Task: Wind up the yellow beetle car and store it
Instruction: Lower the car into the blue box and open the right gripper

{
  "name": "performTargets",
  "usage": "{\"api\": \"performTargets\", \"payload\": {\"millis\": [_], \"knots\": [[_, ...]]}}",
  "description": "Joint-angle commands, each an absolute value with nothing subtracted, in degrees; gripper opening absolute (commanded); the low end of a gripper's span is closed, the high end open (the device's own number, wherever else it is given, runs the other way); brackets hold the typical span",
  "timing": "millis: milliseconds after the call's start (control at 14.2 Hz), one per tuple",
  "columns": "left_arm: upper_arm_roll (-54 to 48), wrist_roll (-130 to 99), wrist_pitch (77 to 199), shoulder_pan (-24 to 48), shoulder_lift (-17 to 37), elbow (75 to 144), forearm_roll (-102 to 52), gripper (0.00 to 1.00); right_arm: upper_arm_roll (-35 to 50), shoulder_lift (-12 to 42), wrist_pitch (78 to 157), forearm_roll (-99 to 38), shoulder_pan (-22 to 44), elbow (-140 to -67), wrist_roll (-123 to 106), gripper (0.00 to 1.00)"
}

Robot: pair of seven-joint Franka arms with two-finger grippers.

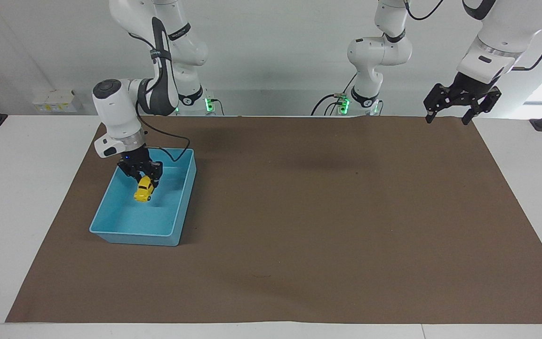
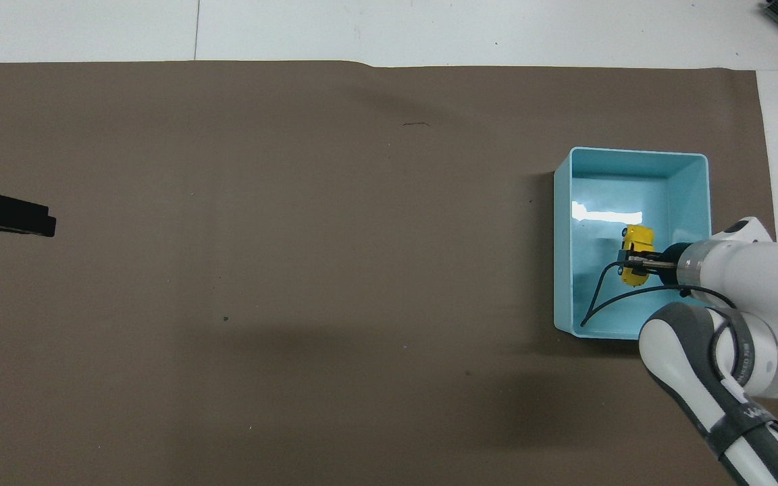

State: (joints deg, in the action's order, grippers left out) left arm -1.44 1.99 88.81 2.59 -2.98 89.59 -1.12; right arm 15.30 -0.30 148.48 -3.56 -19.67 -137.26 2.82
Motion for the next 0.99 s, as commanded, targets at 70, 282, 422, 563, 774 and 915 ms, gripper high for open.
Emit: {"api": "performTargets", "payload": {"millis": [70, 282, 422, 563, 774, 915], "knots": [[-1.8, 2.5, 87.7, 1.9, -3.5, 89.2, -0.8, 1.0, 15.8, 0.7, 153.8, -4.7, -20.0, -140.9, 0.6, 0.0], [-1.8, 2.6, 87.7, 1.9, -3.5, 89.2, -0.8, 1.0, 15.8, 0.7, 154.1, -4.7, -20.0, -140.9, -3.9, 0.0], [-1.8, 2.6, 87.7, 1.9, -3.5, 89.2, -0.8, 1.0, 15.8, 1.0, 154.0, -4.7, -20.0, -140.7, -6.8, 0.01], [-1.8, 2.5, 87.7, 1.9, -3.5, 89.2, -0.8, 1.0, 15.8, 1.0, 154.0, -4.7, -19.3, -140.6, -6.3, 0.68], [-1.8, 2.5, 87.7, 1.9, -3.5, 89.2, -0.8, 1.0, 15.8, 0.3, 153.3, -4.7, -18.9, -140.3, -6.2, 1.0], [-1.8, 2.6, 87.7, 1.9, -3.5, 89.2, -0.8, 1.0, 15.8, -1.7, 151.7, -4.7, -18.8, -139.5, -6.1, 1.0]]}}
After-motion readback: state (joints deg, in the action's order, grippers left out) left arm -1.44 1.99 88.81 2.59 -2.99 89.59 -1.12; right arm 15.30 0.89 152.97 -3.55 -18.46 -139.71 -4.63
